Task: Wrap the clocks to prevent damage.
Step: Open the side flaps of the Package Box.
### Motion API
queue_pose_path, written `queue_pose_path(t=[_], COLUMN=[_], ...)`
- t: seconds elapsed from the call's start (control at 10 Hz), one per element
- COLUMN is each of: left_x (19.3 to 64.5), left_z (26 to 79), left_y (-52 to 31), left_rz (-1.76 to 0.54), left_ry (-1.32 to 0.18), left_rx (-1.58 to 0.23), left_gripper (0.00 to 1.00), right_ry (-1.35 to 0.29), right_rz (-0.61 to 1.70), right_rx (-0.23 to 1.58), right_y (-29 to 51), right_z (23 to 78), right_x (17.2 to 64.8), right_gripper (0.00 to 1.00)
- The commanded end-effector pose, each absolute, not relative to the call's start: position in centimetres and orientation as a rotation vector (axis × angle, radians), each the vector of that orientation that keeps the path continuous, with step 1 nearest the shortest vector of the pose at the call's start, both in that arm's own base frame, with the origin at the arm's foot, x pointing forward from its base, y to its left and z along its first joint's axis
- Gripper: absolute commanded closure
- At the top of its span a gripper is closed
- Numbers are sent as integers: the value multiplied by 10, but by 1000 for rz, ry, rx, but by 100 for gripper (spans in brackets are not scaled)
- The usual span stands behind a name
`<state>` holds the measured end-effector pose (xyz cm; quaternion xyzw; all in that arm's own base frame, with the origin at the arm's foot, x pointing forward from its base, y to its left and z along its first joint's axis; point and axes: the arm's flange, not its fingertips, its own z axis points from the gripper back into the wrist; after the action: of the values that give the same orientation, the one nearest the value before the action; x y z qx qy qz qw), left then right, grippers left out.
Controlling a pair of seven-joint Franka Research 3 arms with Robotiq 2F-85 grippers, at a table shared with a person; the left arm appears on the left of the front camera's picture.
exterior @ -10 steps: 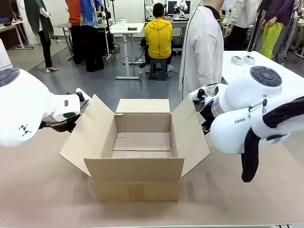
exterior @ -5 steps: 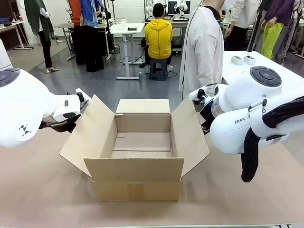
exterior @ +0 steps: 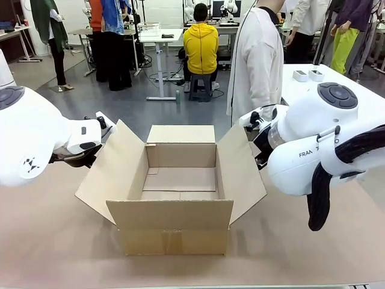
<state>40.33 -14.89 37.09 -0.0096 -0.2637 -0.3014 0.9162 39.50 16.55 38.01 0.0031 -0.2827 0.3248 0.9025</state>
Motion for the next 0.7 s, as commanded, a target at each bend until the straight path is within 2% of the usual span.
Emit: queue_pose_path(t=[0.0, 0.1, 0.3, 0.6], left_x=[397, 388, 396, 364], left_z=[401, 432, 511, 598], left_y=[-142, -130, -113, -90], left_rz=[-643, -652, -673, -672], left_ry=[-552, -555, -523, -519], left_rx=[-3, 12, 129, 258], left_gripper=[0, 0, 0, 0], right_ry=[-607, -609, -607, -580], right_rz=[645, 626, 547, 495], right_rx=[-108, -133, -201, -265], right_y=[167, 165, 165, 160], right_z=[419, 448, 520, 603], right_x=[369, 351, 320, 266], right_gripper=[0, 0, 0, 0])
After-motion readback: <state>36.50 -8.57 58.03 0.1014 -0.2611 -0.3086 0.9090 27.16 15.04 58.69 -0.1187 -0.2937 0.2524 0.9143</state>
